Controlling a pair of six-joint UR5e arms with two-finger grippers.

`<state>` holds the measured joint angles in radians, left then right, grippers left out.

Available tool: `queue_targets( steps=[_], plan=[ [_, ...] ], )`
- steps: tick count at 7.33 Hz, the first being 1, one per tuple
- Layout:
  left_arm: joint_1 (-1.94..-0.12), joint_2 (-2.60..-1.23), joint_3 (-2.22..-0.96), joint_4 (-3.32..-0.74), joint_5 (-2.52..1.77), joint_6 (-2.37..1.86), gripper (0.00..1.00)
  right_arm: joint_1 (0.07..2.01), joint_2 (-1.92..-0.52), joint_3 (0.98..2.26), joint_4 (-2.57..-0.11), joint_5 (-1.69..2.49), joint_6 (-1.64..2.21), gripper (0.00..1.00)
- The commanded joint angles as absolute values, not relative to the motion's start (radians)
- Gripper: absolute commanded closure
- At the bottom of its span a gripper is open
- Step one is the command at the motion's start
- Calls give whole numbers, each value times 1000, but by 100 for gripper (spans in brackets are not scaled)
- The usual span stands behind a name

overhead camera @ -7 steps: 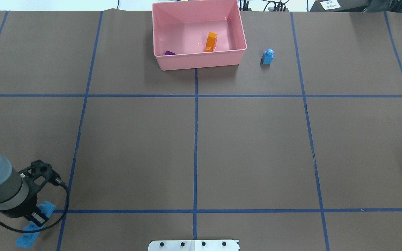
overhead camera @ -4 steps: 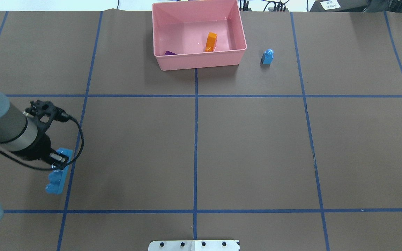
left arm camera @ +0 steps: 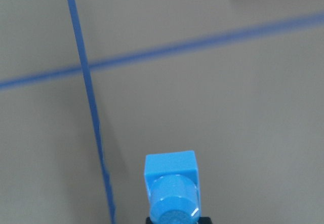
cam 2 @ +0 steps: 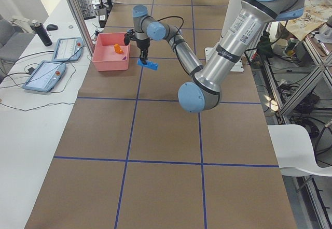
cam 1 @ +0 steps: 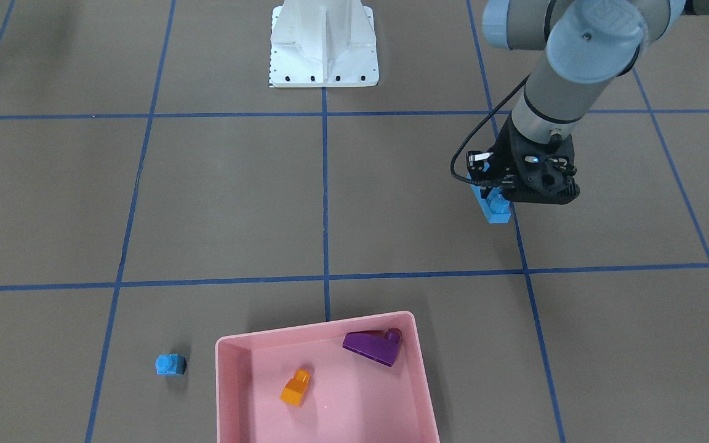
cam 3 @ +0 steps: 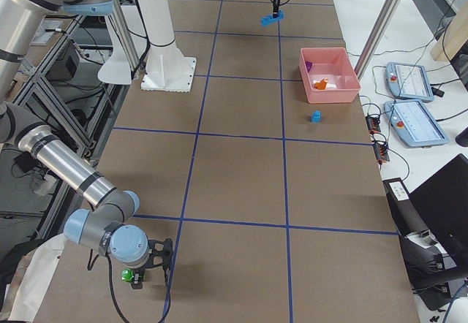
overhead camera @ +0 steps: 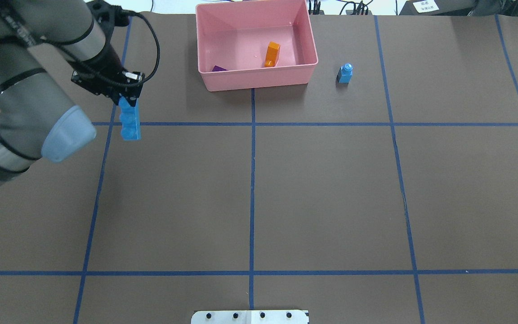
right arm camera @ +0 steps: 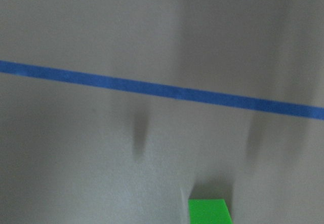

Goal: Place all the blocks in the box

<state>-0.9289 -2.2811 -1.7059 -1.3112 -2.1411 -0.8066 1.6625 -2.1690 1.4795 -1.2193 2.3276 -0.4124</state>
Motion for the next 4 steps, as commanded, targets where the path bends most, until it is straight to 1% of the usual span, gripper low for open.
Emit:
queue_targets(
  steps=[1,2,3,4],
  plan=[
    [-972,-2523,-1347,-1473,-2134,-934,100,1677,-2169,1399,-1216,2326,-462,0],
    [-980,-2545,-1227,-1628,-2134,-983,100,1680,-2169,1394,-1218,2315,-478,0],
    [-986,-2612,-1075,-1775,-2132,-1047,100,1680,-2161,1382,-1218,2300,-471,2],
    [-985,-2656,-987,-1863,-2131,-1115,100,1680,-2151,1385,-1219,2301,-459,49]
  ],
)
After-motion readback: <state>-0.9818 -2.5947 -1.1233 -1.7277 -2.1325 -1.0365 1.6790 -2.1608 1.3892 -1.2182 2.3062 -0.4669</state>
